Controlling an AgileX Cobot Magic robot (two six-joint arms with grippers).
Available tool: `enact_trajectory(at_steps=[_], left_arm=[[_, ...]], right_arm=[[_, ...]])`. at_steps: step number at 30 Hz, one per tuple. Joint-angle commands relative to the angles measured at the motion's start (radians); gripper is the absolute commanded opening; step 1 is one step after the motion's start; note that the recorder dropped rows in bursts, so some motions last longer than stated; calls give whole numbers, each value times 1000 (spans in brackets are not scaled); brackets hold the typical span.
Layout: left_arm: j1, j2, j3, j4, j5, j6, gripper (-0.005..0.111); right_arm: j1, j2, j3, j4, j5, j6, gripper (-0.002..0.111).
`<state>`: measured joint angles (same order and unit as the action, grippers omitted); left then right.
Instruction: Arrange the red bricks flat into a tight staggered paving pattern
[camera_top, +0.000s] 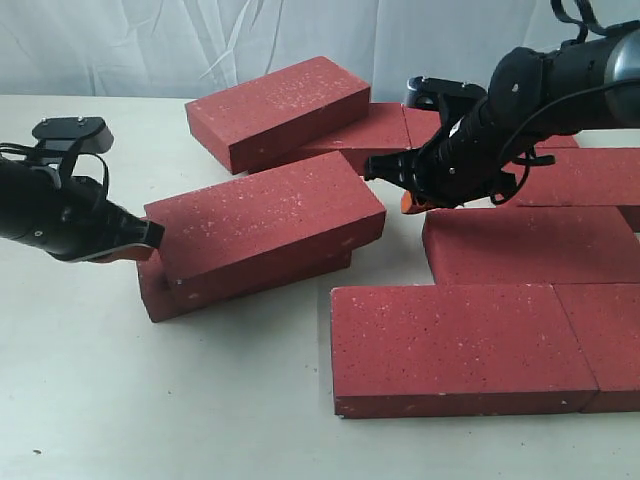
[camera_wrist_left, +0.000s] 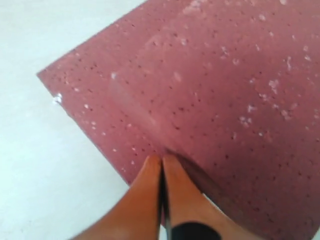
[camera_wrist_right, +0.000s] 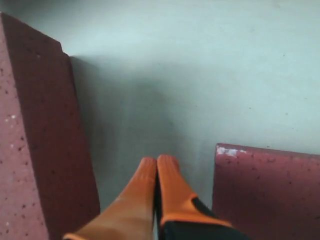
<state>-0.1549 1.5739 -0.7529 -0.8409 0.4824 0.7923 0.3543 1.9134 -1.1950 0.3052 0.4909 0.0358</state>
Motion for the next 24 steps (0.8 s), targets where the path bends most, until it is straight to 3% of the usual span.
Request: enact_trajectory(at_steps=[1, 5, 14, 24], left_arm=[[-6, 2, -8, -8, -63, -8, 0], [-6, 2, -24, 38, -65, -17, 0], [-6, 2, -76, 387, -63, -364, 0], [-6, 2, -76, 414, -76, -375, 0]], right_arm=[[7, 29, 4, 98, -17, -94, -1], [49, 58, 4, 160, -54, -177, -1], [130, 95, 4, 182, -84, -179, -1], [207, 95, 0, 260, -132, -227, -1]])
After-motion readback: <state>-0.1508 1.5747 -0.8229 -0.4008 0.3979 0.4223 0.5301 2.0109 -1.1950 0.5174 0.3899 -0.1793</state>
